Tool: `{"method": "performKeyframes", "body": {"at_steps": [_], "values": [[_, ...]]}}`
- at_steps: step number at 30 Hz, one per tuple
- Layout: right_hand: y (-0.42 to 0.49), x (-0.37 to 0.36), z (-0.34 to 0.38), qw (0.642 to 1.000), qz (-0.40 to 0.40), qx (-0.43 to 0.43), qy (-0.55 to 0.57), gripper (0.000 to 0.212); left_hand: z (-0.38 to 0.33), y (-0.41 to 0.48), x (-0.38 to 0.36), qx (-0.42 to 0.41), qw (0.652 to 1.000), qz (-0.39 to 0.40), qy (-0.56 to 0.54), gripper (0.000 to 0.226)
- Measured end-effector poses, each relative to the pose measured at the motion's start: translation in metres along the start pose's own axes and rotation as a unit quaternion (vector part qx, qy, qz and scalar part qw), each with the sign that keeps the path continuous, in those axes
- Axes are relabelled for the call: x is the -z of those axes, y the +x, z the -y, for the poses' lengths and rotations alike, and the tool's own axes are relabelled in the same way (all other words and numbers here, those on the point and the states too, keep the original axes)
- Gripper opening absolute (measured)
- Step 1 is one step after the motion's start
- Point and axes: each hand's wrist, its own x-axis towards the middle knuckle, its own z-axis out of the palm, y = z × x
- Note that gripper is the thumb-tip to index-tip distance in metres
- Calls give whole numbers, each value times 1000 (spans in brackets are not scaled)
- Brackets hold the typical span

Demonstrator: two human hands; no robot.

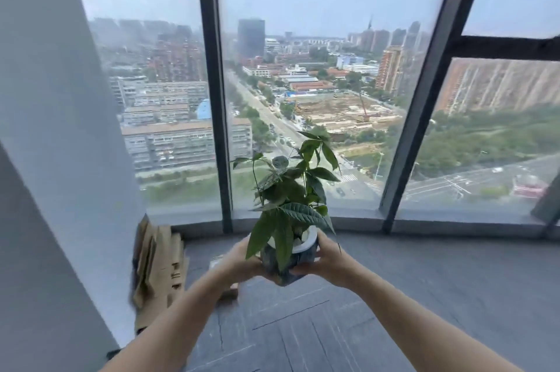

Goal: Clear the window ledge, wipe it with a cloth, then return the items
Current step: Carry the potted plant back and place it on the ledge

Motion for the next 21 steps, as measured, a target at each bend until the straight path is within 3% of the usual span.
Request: {"method": "performKeyframes", "body": {"at_steps": [5,9,13,19,21], "values": [[37,123,-33,996,-77,-33,30,70,-62,150,-53,-54,993,99,22,74],[55,217,-89,981,-174,-77,36,94,-114,252,-114,-94,978,172,66,72],[66,311,-138,968,-226,-109,-2,96,-178,329,-187,-116,964,229,65,60],[100,459,-216,964,-236,-119,-19,104,-242,456,-297,-123,953,270,59,58],[116,507,-239,963,-237,-122,-29,106,-259,499,-330,-124,956,259,52,46]]}}
